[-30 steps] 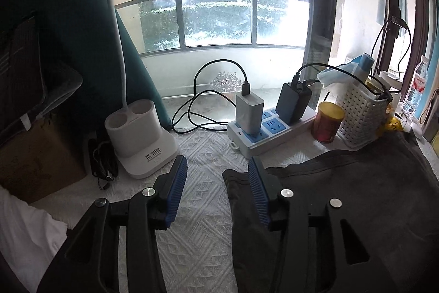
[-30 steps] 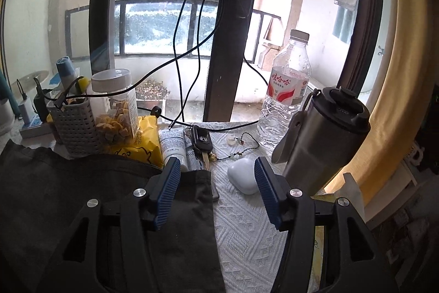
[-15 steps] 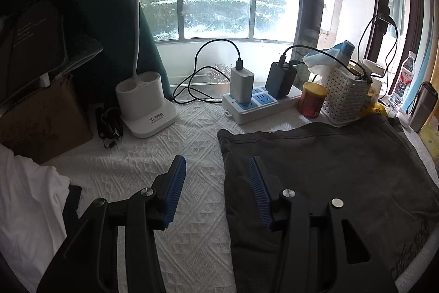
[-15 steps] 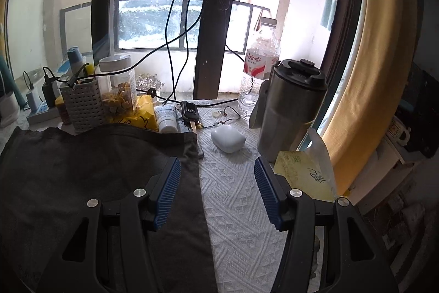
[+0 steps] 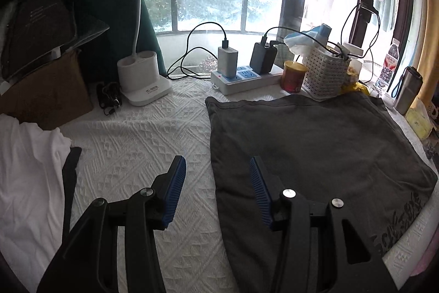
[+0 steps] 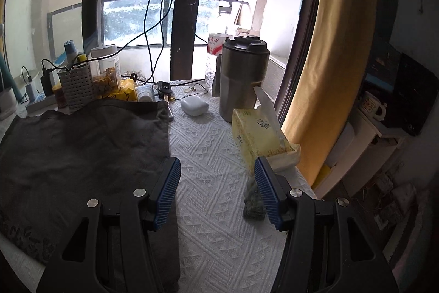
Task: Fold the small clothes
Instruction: 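Move both open tools back to the folded edge of the shirt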
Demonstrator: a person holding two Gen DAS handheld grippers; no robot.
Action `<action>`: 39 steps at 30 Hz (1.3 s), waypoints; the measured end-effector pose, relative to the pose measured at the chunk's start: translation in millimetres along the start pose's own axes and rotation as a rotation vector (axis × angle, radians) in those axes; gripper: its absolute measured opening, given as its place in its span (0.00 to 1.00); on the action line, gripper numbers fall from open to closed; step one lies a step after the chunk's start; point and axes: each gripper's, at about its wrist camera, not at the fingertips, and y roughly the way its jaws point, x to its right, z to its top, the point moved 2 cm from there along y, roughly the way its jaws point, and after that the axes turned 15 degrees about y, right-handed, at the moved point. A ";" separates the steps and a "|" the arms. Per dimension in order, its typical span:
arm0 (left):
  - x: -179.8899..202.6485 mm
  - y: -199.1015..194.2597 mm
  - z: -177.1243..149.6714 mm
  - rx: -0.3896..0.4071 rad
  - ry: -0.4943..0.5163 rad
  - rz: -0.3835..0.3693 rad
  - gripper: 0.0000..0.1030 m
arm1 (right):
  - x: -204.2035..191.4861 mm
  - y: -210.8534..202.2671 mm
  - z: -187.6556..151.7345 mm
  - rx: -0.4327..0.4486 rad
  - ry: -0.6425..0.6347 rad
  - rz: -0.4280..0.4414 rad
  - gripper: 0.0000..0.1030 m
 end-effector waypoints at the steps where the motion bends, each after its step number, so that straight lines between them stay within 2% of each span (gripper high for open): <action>1: 1.9 -2.3 -4.3 -0.006 0.002 -0.002 0.47 | 4.3 -2.3 -3.4 -0.002 0.006 -0.003 0.58; 8: 3.9 -22.0 -30.7 -0.045 -0.005 0.013 0.47 | 31.7 -18.8 -25.7 -0.018 0.047 -0.003 0.58; 15: 2.9 -38.0 -60.9 -0.104 -0.027 0.032 0.47 | 42.4 -26.3 -45.8 -0.039 0.052 0.018 0.58; 22: 24.3 -45.0 -88.7 -0.165 -0.022 -0.050 0.47 | 45.8 -31.2 -51.4 -0.039 0.055 0.031 0.58; 30: 49.9 -47.7 -99.2 -0.167 0.015 -0.147 0.47 | 45.1 -31.2 -58.7 -0.057 0.050 0.042 0.58; 36: 57.7 -36.8 -99.9 -0.191 0.038 -0.155 0.47 | 44.9 -33.1 -64.8 -0.079 0.038 0.076 0.57; 39: 61.5 -33.2 -99.7 -0.186 0.069 -0.138 0.47 | 43.3 -29.8 -71.5 -0.108 0.051 0.125 0.55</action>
